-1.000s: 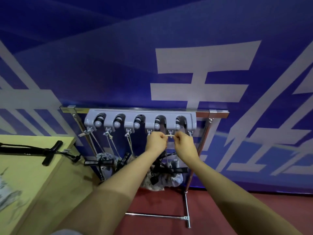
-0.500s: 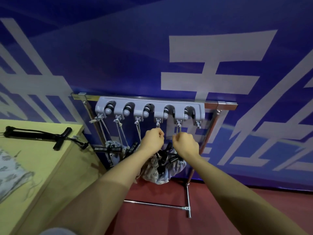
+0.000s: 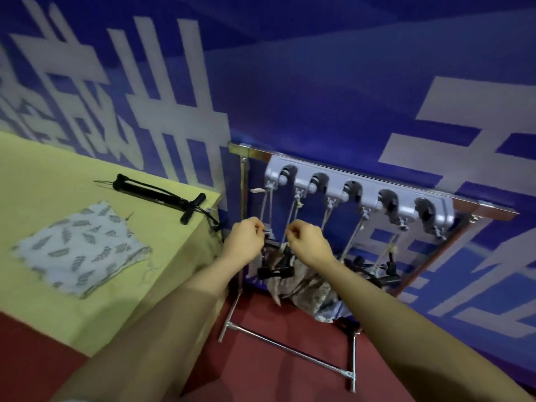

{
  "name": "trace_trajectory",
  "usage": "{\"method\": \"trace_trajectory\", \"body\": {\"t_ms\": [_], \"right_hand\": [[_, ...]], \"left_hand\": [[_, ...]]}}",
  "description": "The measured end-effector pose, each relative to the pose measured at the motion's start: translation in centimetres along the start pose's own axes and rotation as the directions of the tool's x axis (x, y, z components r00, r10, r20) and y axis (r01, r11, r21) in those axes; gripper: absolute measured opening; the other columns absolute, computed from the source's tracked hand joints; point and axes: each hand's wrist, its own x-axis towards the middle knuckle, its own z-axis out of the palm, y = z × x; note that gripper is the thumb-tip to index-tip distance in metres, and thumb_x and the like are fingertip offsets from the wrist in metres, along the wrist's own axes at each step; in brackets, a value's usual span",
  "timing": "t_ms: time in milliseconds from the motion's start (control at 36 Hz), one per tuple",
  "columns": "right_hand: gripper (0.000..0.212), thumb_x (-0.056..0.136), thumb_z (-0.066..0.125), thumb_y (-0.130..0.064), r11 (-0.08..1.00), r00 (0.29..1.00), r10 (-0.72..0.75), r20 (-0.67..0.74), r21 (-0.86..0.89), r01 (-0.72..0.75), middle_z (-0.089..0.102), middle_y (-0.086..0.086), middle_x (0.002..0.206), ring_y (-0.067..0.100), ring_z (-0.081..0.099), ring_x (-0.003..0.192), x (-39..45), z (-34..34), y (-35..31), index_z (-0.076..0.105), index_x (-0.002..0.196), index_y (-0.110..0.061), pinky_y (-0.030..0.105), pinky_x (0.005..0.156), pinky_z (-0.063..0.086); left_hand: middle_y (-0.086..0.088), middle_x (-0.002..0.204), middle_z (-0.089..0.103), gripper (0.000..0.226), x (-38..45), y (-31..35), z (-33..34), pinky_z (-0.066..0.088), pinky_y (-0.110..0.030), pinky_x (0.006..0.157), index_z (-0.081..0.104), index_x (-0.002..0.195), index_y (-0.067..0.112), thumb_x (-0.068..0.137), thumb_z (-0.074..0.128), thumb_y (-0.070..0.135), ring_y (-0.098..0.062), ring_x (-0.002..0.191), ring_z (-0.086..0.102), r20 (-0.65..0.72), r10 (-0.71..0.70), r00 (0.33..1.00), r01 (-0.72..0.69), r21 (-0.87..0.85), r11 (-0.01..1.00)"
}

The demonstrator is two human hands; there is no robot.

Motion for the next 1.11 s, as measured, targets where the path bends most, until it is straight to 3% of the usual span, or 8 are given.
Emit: {"method": "trace_trajectory", "body": {"t_ms": [83,333,500,722,806,861,1000,1111], "right_hand": [[0.014,0.095,0.046,-0.023,1.0,1.0,-0.023,0.012,0.01,0.023,0.063,0.006,0.089,0.028,0.06,0.084,1.3,3.5,-4.4,0.057,0.09,-0.015,0.042,0.072,0.051],[0.015,0.091,0.047,-0.021,0.995,0.987,-0.098,0.125,0.016,0.096,0.065,0.006,0.094,0.029,0.061,0.09,5.0,14.8,-15.8,0.06,0.095,-0.015,0.045,0.079,0.052],[0.022,0.092,0.044,-0.012,0.994,0.978,-0.113,0.176,0.026,0.11,0.065,0.008,0.104,0.022,0.06,0.09,7.1,20.8,-20.9,0.062,0.106,-0.011,0.037,0.08,0.051],[0.036,0.094,0.043,-0.006,0.983,0.911,-0.108,0.397,-0.092,0.157,0.052,0.009,0.127,0.027,0.053,0.114,9.5,27.7,-22.3,0.054,0.127,-0.014,0.034,0.092,0.045],[0.043,0.094,0.043,-0.006,0.965,0.877,-0.119,0.465,-0.154,0.213,0.045,0.008,0.134,0.03,0.045,0.122,10.2,29.5,-22.0,0.047,0.136,-0.017,0.04,0.099,0.042],[0.048,0.093,0.042,-0.006,0.947,0.863,-0.123,0.489,-0.202,0.249,0.041,0.008,0.136,0.032,0.042,0.122,10.7,30.5,-21.5,0.042,0.139,-0.02,0.044,0.098,0.041],[0.054,0.092,0.048,-0.012,0.896,0.86,-0.142,0.49,-0.305,0.322,0.035,0.006,0.141,0.033,0.04,0.118,12.0,32.8,-20.5,0.034,0.143,-0.025,0.039,0.093,0.042],[0.042,0.092,0.048,-0.016,0.888,0.89,-0.182,0.418,-0.317,0.331,0.047,0.005,0.13,0.03,0.045,0.115,12.8,34.1,-20.2,0.049,0.132,-0.025,0.037,0.091,0.037]], "left_hand": [[-0.015,0.093,0.069,0.016,0.4,-4.7,-3.4,0.052,-0.04,0.081,0.064,0.096,0.006,0.091,0.05,0.01,-0.032,0.091,0.063,-0.014,-0.032,0.999,0.031,-0.042,0.999],[-0.015,0.111,0.065,0.023,1.9,-17.7,-13.0,0.051,-0.037,0.084,0.06,0.11,0.005,0.092,0.046,0.01,-0.033,0.101,0.061,0.001,-0.116,0.993,0.116,-0.003,0.993],[-0.015,0.111,0.062,0.025,2.5,-25.6,-17.9,0.052,-0.036,0.083,0.055,0.115,0.004,0.092,0.049,0.009,-0.03,0.096,0.061,0.036,-0.217,0.975,0.217,0.011,0.976],[-0.015,0.1,0.062,0.022,3.4,-32.3,-19.0,0.052,-0.04,0.083,0.057,0.108,0.001,0.087,0.055,0.007,-0.03,0.1,0.06,0.12,-0.304,0.945,0.298,0.062,0.952],[-0.015,0.11,0.061,0.031,3.8,-33.9,-18.5,0.048,-0.033,0.078,0.055,0.116,0.003,0.086,0.06,0.01,-0.028,0.1,0.06,0.142,-0.307,0.941,0.294,0.103,0.95],[-0.013,0.118,0.058,0.038,4.0,-34.6,-17.8,0.048,-0.033,0.083,0.054,0.121,0.007,0.085,0.062,0.016,-0.027,0.105,0.057,0.155,-0.3,0.941,0.286,0.109,0.952],[-0.008,0.131,0.05,0.052,4.9,-35.4,-16.5,0.038,-0.035,0.099,0.048,0.13,0.013,0.084,0.066,0.031,-0.026,0.123,0.042,0.226,-0.257,0.94,0.213,0.202,0.956],[-0.006,0.134,0.043,0.063,5.6,-35.8,-15.8,0.031,-0.035,0.101,0.043,0.132,0.016,0.081,0.066,0.044,-0.024,0.125,0.036,0.273,-0.248,0.93,0.166,0.29,0.943]]}}
